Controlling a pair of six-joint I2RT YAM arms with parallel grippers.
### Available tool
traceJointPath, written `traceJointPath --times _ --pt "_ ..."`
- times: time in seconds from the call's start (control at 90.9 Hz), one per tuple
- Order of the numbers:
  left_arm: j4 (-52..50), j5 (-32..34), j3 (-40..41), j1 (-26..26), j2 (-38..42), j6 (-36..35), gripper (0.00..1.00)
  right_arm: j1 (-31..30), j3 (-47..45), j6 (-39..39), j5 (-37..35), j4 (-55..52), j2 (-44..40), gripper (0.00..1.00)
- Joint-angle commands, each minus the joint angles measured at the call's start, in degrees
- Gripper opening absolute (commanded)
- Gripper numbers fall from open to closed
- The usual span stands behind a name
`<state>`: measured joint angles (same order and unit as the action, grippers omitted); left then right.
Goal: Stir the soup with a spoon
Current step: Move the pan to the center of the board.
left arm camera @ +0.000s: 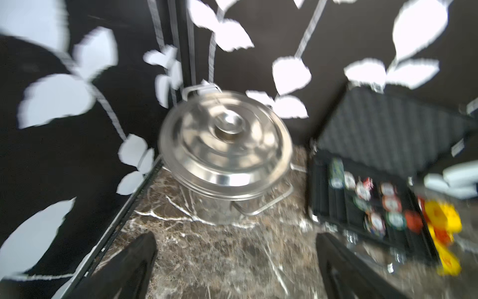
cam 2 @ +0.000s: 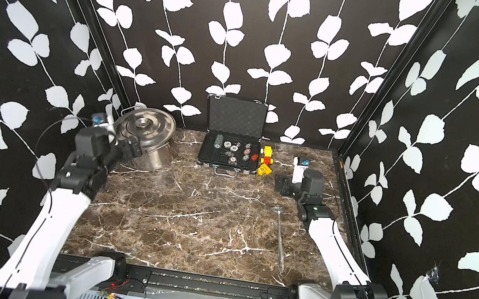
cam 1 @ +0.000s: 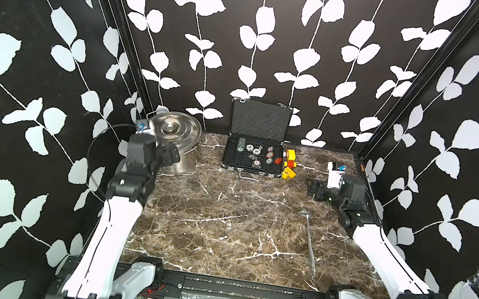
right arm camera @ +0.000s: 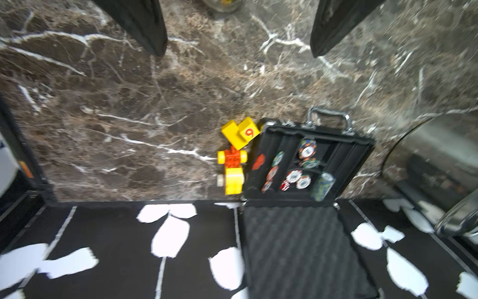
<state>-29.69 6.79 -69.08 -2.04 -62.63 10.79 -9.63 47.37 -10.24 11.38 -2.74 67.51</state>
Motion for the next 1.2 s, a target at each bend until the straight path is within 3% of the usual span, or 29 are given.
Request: traceJointPath --times 0.0,0.077,0.22,0.352,0.418,0.77,1.188 --pt "-16.7 -9.2 -6.9 0.0 -9.0 -10.9 0.87 -1.1 1.7 1.4 1.8 -5.1 1.3 0.87" --pt "-19.1 -9.0 -11.8 -2.1 -14.8 -14.0 0.80 -1.4 1.7 1.1 2.1 -5.0 1.9 0.86" --pt "-20.5 -0.6 -20.0 -8.1 -24.0 -19.7 0.71 -1.6 1.5 0.4 2.3 -4.9 3.0 0.83" --pt "-23.7 2.3 -27.6 -9.1 -32.2 -20.9 0.58 -1.6 1.0 -0.2 2.2 -4.8 3.1 0.83" --pt "-24.5 2.9 -29.7 -9.5 -34.8 -21.7 0.56 -1.6 0.8 -0.3 1.8 -4.8 2.7 0.83" --pt "-24.2 11.3 -31.1 -9.8 -39.9 -26.1 0.37 -1.6 -0.3 -2.1 0.4 -3.8 2.0 0.82" --pt "-23.1 12.1 -28.4 -9.8 -41.3 -28.3 0.33 -1.6 -0.6 -2.7 0.0 -3.5 1.8 0.82"
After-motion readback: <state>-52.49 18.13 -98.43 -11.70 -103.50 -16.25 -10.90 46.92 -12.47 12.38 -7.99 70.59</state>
